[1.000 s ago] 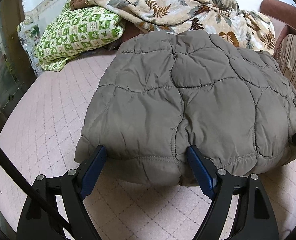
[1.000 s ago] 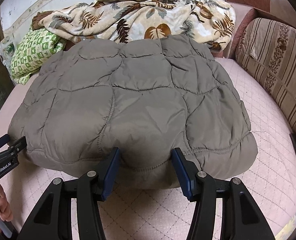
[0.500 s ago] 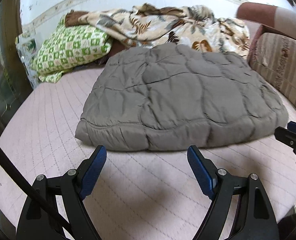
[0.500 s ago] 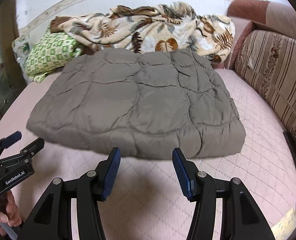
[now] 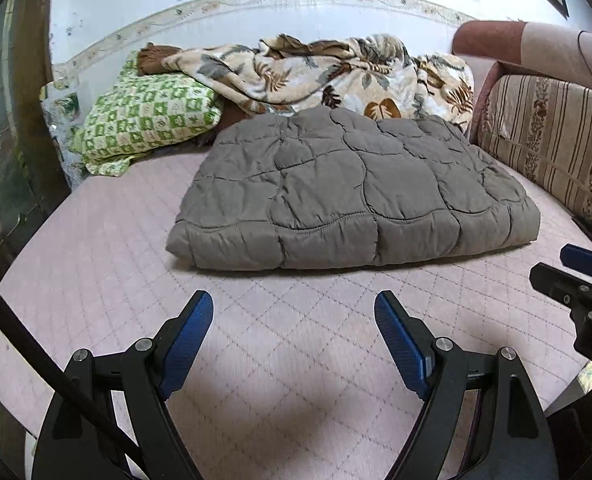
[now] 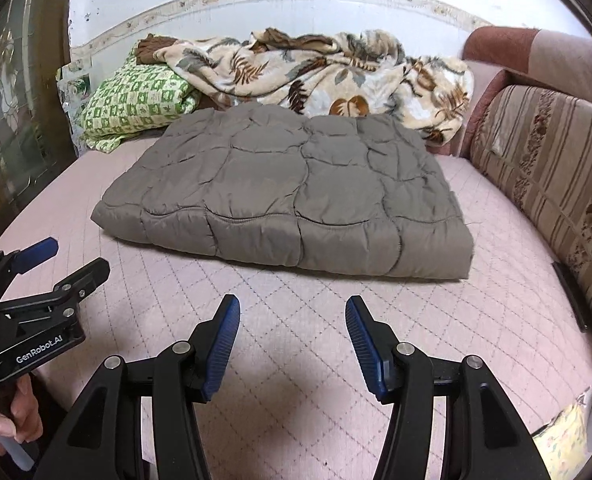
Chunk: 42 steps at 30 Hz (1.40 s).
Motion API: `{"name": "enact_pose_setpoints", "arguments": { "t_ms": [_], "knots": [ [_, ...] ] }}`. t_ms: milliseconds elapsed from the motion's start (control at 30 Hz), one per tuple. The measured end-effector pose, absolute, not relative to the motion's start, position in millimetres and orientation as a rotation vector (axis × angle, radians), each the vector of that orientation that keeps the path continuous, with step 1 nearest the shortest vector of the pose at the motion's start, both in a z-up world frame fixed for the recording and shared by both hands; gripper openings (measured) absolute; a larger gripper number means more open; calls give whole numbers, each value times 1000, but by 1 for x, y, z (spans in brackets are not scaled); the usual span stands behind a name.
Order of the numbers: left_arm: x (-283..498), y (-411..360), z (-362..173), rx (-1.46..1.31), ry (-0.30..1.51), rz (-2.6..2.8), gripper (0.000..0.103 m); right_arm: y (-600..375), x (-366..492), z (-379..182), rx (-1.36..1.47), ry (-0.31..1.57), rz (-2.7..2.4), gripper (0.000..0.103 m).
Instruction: Fold large clothes
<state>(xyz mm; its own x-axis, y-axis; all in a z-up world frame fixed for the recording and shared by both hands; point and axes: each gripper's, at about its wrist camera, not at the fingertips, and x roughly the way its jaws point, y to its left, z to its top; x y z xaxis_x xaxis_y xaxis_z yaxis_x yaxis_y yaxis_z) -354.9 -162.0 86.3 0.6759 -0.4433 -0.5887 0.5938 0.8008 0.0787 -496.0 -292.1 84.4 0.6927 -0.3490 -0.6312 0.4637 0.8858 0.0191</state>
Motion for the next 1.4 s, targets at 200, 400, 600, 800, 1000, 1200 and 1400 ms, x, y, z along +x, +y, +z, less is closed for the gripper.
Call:
{"name": "enact_pose_setpoints", "arguments": {
  "t_ms": [200,400,600,800,1000,1200,1400],
  "knots": [
    [-373,-146,90,273,529,-543,95,-276,-512,86,142,600,-498,71],
    [-375,-148,96,285,485,-526,102,-272,-509,83,145,598,-492,76],
    [-365,-155,91,308,497,-492,102,-269,-495,76,148,617,-487,76],
    [-356,-164,90,365,527,-434,101,-274,-488,68,161,632,-506,76],
    [-348,-170,86,420,577,-409,101,-277,-483,61,155,619,-537,77],
    [-342,-166,86,404,594,-415,101,-275,-472,58,149,632,-529,82],
    [-337,-168,83,400,632,-425,101,-275,-470,57,147,635,-521,82]
  ]
}}
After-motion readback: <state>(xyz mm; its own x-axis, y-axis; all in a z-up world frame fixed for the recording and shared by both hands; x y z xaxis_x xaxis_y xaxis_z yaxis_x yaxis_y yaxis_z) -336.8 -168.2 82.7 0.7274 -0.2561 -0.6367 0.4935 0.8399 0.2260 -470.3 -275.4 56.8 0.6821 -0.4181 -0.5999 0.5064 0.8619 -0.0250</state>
